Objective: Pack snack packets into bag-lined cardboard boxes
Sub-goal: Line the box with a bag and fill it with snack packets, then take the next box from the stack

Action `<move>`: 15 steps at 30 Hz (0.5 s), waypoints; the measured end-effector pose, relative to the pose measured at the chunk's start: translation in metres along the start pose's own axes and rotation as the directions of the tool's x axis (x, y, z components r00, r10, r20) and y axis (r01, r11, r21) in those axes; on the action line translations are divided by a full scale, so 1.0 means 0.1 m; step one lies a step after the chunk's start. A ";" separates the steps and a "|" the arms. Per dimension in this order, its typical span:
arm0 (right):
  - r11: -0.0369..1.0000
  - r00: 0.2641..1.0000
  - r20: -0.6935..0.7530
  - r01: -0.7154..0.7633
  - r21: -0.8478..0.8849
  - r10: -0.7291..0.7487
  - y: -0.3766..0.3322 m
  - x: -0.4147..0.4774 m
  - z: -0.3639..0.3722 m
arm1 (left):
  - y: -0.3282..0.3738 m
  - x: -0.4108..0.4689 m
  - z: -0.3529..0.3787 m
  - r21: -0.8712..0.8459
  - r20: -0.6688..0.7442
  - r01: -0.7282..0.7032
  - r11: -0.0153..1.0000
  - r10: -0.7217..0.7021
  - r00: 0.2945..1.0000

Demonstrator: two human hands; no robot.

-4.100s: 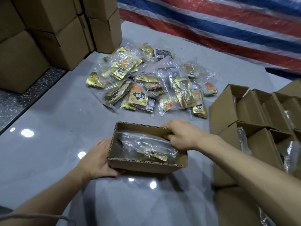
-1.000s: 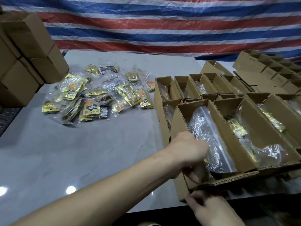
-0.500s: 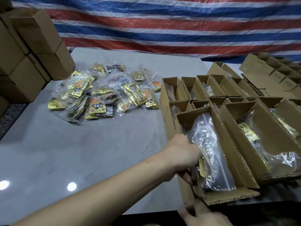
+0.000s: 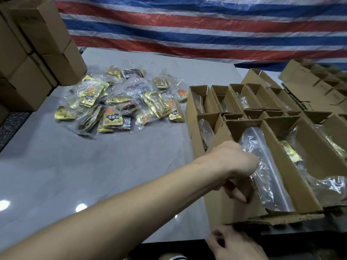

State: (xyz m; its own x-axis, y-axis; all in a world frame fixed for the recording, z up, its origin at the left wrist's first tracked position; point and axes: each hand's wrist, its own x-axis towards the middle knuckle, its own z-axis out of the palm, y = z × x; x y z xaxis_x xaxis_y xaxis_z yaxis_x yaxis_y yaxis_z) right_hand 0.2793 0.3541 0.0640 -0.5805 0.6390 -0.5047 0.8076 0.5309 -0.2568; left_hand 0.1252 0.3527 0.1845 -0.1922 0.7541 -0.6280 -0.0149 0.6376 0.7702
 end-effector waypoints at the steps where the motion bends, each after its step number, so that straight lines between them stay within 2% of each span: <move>1: 1.000 1.000 0.000 0.001 -0.002 -0.001 0.00 -0.01 0.00 | -0.01 0.01 0.01 -0.018 0.005 0.011 1.000 -0.011 1.000; 5: 1.000 1.000 0.017 0.017 0.025 -0.017 0.02 -0.06 0.02 | -0.03 0.00 0.01 -0.086 -0.017 0.031 0.996 -0.033 0.999; 10: 0.998 0.996 0.058 0.060 0.030 -0.061 -0.04 -0.07 0.05 | -0.12 0.01 -0.05 -0.083 -0.032 0.017 0.996 -0.020 0.999; 12: 0.993 0.993 0.072 0.082 0.090 -0.088 -0.11 -0.03 0.07 | -0.18 0.02 -0.10 -0.102 -0.041 -0.005 0.995 0.001 0.999; 15: 0.966 0.967 0.168 0.158 0.207 -0.194 -0.31 0.06 0.12 | -0.25 0.03 -0.20 -0.133 -0.035 -0.038 0.990 0.034 0.999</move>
State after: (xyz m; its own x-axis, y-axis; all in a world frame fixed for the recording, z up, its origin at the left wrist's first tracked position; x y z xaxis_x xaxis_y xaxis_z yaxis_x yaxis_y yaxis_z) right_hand 0.2516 0.3350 0.0589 -0.7002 0.4213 -0.5764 0.7098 0.4980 -0.4983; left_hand 0.1051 0.3358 0.1651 -0.2266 0.7693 -0.5973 -0.1380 0.5817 0.8016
